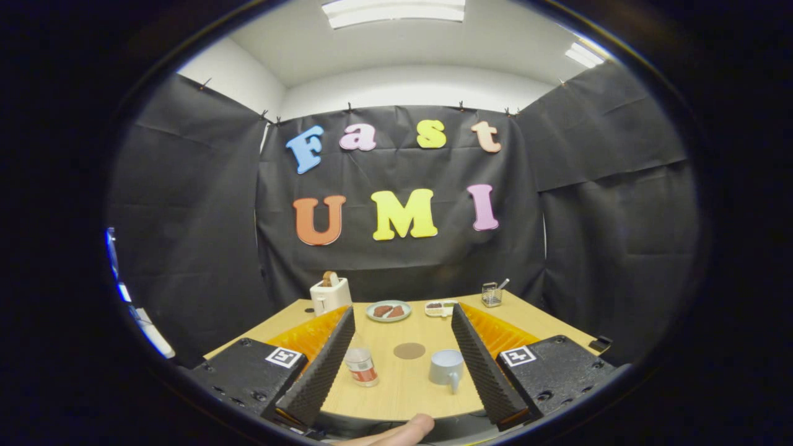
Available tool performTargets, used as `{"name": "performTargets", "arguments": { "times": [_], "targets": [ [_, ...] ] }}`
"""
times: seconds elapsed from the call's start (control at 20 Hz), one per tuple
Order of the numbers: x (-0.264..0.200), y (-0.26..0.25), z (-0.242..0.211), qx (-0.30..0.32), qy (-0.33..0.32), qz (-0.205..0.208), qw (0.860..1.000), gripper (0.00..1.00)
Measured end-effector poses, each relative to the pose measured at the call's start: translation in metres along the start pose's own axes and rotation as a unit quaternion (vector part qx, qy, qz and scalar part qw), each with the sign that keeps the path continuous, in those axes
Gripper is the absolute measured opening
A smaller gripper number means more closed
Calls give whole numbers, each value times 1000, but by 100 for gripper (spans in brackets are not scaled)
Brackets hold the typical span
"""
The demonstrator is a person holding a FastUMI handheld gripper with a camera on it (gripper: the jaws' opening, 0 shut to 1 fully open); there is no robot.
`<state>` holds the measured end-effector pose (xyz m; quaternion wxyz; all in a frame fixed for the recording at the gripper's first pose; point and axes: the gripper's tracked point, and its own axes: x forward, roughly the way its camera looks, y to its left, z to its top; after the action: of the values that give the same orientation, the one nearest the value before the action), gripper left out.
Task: Take the bottle from table, then pour the juice into the cup, finally place the bottle on the coaster
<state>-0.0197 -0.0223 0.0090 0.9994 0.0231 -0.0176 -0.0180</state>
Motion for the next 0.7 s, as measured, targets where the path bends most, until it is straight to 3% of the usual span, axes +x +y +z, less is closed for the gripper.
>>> {"name": "performTargets", "arguments": {
  "times": [0.3, 0.7],
  "targets": [
    [3, 16, -12, -9, 1, 15, 1000, 100],
    [28, 36, -61, -1, 7, 28, 1000, 100]
  ]
}}
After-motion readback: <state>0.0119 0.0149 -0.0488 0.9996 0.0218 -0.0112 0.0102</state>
